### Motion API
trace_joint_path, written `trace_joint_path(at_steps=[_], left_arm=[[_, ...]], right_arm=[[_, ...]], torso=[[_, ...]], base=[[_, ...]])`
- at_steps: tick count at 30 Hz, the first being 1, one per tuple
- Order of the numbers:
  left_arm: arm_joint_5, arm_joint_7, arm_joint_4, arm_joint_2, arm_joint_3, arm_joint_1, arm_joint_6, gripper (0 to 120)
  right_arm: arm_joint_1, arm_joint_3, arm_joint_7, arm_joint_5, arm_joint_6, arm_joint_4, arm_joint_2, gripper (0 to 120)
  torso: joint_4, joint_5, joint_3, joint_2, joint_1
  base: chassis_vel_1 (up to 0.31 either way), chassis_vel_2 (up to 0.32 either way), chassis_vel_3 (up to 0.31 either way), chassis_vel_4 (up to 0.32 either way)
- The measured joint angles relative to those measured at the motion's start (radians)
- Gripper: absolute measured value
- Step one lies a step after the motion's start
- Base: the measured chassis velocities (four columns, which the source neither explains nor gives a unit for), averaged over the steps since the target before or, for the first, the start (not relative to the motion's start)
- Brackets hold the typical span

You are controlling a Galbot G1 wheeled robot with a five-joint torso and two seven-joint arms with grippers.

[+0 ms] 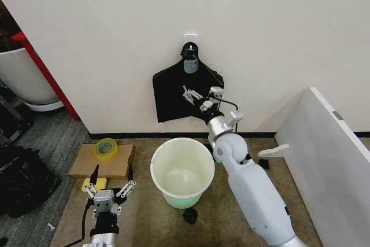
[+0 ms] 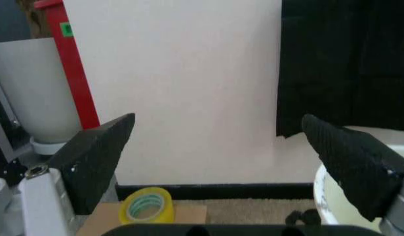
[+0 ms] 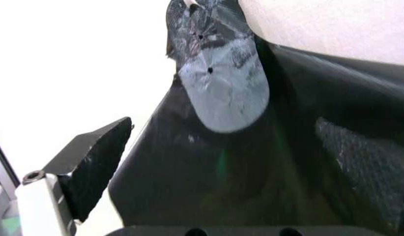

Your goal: Place the garbage bag over the trash bin.

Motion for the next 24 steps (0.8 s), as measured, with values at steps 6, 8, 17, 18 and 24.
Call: trace_joint_path(at_steps=[6,8,17,18,24], left_arm=[[-0.005,-0.011,-0.012,-0.010,0.002,0.000,0.011,100],[-0.005,-0.016,-0.012,-0.012,0.002,0.001,0.012,100],[-0.003,-0.020,-0.004,-0.010,-0.003,0.001,0.008,100],[-0.002,-0.020,-0.004,-0.011,-0.002,0.001,0.008,100],[0.001,-0.020,-0.001,-0.012,-0.001,0.000,0.005,100]], right_arm=[[0.043,-0.012,0.045,0.034,-0.022,-0.042,0.020,82],[0.049,-0.013,0.059,0.048,-0.026,-0.042,0.027,73],[0.056,-0.022,0.065,0.049,-0.025,-0.029,0.026,43],[0.056,-0.023,0.065,0.049,-0.025,-0.027,0.027,38],[0.056,-0.024,0.068,0.039,-0.021,-0.024,0.028,18]], torso=[[0.0000,0.0000,0.000,0.000,0.000],[0.0000,0.0000,0.000,0.000,0.000],[0.0000,0.0000,0.000,0.000,0.000],[-0.0001,0.0000,0.000,0.000,0.000],[-0.0001,0.0000,0.000,0.000,0.000]], base=[[0.000,0.000,0.000,0.000],[0.000,0.000,0.000,0.000],[0.000,0.000,0.000,0.000],[0.000,0.000,0.000,0.000],[0.000,0.000,0.000,0.000]])
